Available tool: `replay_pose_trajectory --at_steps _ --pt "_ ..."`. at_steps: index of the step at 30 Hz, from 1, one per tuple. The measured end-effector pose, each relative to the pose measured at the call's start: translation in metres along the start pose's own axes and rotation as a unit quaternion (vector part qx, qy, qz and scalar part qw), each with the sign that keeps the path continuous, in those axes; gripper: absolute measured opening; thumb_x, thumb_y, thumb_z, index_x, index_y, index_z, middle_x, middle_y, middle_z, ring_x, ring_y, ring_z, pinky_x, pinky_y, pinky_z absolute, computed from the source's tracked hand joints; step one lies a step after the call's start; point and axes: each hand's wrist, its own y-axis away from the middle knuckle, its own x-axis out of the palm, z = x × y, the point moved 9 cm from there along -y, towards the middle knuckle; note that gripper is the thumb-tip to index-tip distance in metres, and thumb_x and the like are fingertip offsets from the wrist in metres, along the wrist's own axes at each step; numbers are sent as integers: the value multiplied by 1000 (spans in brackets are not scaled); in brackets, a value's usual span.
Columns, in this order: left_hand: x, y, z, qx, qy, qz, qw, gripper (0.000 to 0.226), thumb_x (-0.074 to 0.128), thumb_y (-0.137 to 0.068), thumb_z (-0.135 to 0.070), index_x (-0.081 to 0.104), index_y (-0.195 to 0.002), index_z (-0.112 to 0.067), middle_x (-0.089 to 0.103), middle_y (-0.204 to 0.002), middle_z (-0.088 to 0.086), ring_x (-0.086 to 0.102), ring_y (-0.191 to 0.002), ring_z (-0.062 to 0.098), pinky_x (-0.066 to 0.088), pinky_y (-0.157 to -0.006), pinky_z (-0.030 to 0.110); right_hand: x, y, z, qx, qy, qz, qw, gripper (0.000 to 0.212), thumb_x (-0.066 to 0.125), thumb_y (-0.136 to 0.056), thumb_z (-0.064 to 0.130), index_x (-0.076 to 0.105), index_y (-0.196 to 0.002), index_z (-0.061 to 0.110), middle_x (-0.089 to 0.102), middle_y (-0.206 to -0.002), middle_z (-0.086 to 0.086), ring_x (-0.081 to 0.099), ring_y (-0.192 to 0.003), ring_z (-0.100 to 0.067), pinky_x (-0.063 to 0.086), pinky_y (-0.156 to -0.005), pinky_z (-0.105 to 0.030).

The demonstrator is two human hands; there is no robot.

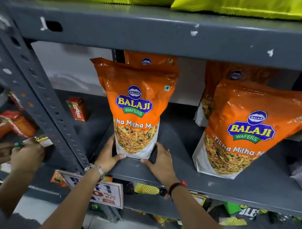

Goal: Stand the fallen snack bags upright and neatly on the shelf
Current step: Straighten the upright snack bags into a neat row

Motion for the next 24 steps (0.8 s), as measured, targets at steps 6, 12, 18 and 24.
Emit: replay_pose_trajectory --at_steps 6,12,18,24 --pt "-1 6 -5 25 -19 15 999 80 66 -74 -13 18 -138 -12 29 -148 12 28 -131 19 23 -102 29 1 6 -2 -5 12 -16 1000 70 71 -70 37 38 -127 15 53 -131 -7 42 -123 -26 18 -115 -38" --pt "-3 13 -12 33 -43 3 999 77 58 -74 -23 19 -139 -13 31 -147 11 27 -127 12 23 -100 27 -1 11 3 -10 20 -8 1000 70 71 -71 38 37 -128 15 54 -129 -9 41 -122 -26 27 -112 -40" --pt "-3 13 -15 43 -51 4 998 71 57 -81 -10 18 -139 -13 29 -148 11 23 -127 10 20 -100 24 1 10 4 -7 33 -8 999 72 70 -70 41 37 -129 16 53 -131 -8 40 -123 -25 23 -114 -41" --pt "-2 12 -11 41 -56 -2 998 69 55 -82 -4 17 -140 -13 29 -149 10 25 -135 22 21 -101 26 3 8 2 -4 40 -2 999 72 69 -70 43 37 -129 16 53 -131 -7 41 -124 -25 21 -115 -40"
